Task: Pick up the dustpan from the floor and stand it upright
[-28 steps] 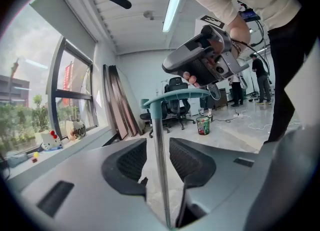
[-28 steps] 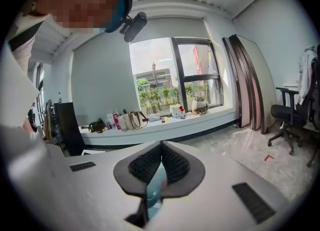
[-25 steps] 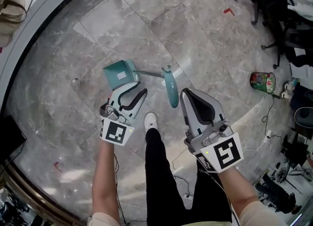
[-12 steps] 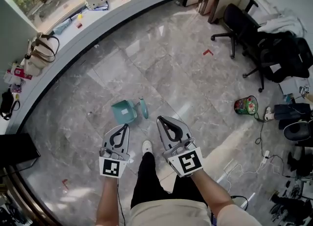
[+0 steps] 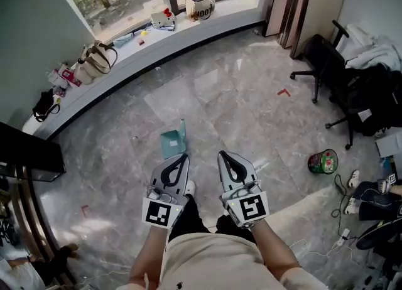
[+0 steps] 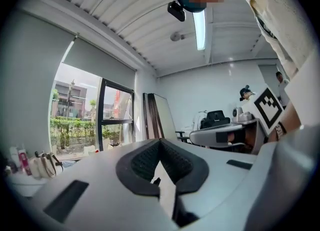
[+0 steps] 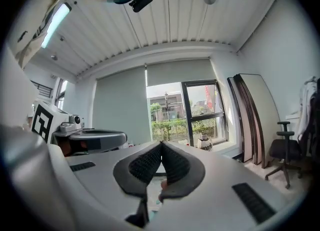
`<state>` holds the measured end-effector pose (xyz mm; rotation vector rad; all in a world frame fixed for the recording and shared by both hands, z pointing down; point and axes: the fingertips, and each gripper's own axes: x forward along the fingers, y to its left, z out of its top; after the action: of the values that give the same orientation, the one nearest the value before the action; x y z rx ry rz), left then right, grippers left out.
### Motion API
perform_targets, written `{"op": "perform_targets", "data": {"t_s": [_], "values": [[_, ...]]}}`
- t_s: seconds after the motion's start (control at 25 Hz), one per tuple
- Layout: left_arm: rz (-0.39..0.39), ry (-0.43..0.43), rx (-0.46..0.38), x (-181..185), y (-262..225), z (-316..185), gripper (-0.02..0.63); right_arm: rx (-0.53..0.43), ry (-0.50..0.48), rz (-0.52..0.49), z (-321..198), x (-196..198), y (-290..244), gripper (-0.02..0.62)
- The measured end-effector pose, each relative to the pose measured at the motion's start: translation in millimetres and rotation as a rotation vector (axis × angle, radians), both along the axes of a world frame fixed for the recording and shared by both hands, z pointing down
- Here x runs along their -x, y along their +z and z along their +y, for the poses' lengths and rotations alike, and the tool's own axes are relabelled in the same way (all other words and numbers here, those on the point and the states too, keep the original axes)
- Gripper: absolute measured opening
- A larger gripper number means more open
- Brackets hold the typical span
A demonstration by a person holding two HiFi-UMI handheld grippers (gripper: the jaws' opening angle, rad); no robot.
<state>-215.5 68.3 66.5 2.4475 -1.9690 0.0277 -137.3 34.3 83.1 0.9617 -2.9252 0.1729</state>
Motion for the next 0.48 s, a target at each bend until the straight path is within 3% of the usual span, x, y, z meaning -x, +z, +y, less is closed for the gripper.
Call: {"op": "perform_targets", "data": {"t_s": [0.28,0.48], "values": [[-0.001,-0.024,0.001,-113.1,-11.8,36.2,0.011,-0.036,-0.070,-0.003,35.1,-109.8,-14.6,0.018],[-0.004,-0.070,-0.024,-128.4,-26.0,67.6,0.011,-0.013,-0.036,-0.039,48.6,-138.2,-18.9,0.018]]}}
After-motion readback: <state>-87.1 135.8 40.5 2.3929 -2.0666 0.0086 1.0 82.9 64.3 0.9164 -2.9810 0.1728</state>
